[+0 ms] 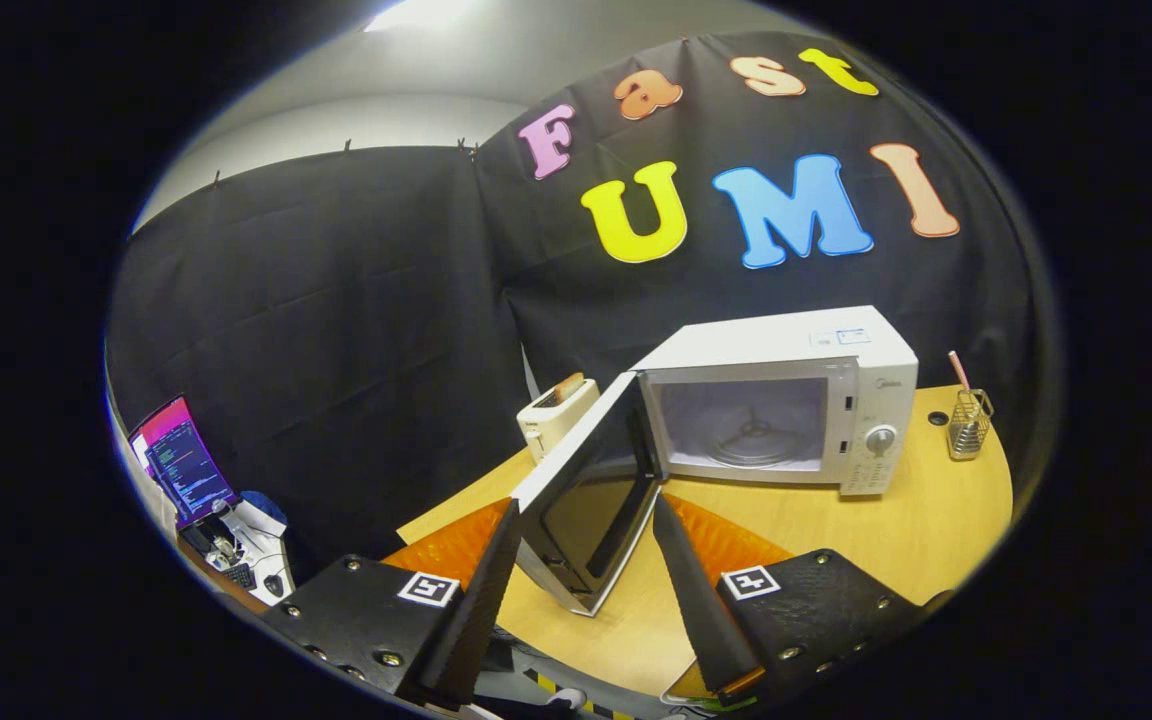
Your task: Open the microwave, put the food inside, and close the microwave door.
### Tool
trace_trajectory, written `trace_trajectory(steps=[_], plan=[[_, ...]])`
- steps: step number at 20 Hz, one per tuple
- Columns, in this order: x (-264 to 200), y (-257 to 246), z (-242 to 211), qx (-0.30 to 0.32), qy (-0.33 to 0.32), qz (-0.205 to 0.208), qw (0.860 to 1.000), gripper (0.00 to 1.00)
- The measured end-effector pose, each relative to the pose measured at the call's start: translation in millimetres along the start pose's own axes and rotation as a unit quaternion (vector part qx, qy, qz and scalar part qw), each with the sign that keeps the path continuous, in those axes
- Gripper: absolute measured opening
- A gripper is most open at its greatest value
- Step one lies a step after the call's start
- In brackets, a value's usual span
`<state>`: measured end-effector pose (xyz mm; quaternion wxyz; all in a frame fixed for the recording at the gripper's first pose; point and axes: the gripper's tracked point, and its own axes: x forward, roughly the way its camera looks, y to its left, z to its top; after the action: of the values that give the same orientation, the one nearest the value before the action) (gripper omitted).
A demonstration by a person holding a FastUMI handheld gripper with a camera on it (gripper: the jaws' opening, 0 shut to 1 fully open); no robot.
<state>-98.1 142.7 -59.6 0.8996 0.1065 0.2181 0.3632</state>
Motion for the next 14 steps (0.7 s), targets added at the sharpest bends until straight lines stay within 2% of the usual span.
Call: trace_trajectory(steps=[10, 14], plan=[[-36, -104, -43, 0.033, 0.035, -0.063, 0.997, 0.81], [-42, -133, -75, 0.067, 0.067, -0.067, 0.993, 0.81]])
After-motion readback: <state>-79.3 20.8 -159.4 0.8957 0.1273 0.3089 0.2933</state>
